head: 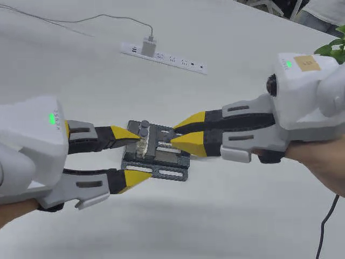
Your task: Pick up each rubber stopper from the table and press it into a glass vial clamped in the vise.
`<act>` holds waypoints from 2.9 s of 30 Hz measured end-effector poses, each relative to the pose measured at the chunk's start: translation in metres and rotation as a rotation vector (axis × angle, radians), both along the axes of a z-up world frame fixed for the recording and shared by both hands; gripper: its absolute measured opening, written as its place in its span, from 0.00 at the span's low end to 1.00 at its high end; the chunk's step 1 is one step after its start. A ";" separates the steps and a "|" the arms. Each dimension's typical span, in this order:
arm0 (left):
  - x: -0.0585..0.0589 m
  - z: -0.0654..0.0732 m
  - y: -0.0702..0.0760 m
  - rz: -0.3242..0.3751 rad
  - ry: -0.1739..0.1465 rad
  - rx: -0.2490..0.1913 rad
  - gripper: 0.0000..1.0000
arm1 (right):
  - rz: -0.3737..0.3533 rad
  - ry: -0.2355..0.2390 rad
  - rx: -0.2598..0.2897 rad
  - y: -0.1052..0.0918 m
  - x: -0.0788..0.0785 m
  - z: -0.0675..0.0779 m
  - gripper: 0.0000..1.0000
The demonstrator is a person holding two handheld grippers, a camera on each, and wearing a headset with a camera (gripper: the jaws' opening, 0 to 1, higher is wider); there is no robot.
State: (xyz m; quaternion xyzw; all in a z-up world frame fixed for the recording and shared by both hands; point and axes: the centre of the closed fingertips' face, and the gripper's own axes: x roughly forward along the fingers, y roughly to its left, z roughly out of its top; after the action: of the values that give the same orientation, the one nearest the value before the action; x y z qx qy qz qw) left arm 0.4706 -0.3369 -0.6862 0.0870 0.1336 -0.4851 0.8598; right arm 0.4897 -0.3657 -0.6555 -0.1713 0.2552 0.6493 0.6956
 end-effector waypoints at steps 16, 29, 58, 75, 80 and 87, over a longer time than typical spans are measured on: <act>0.006 -0.026 0.032 0.042 0.019 -0.020 0.72 | -0.053 0.005 -0.113 0.019 0.033 -0.030 0.06; 0.007 -0.046 0.037 0.024 0.061 -0.081 0.95 | -0.065 0.012 -0.282 0.026 0.055 -0.089 0.06; 0.013 -0.055 0.041 0.032 0.085 -0.107 0.98 | -0.014 -0.004 -0.475 0.022 0.068 -0.147 0.06; 0.014 -0.056 0.040 0.030 0.088 -0.117 0.96 | 0.024 -0.030 -0.514 0.023 0.067 -0.149 0.06; 0.012 -0.056 0.041 0.032 0.090 -0.121 0.95 | 0.029 -0.033 -0.523 0.023 0.066 -0.149 0.06; 0.012 -0.056 0.041 0.032 0.090 -0.124 0.95 | 0.044 -0.039 -0.551 0.023 0.066 -0.149 0.05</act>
State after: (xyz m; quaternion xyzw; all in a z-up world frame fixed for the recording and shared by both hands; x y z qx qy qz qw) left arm 0.4823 -0.2955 -0.7422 0.0096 0.1430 -0.4820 0.8644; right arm 0.5552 -0.3424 -0.8045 -0.3718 0.4050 0.5669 0.6135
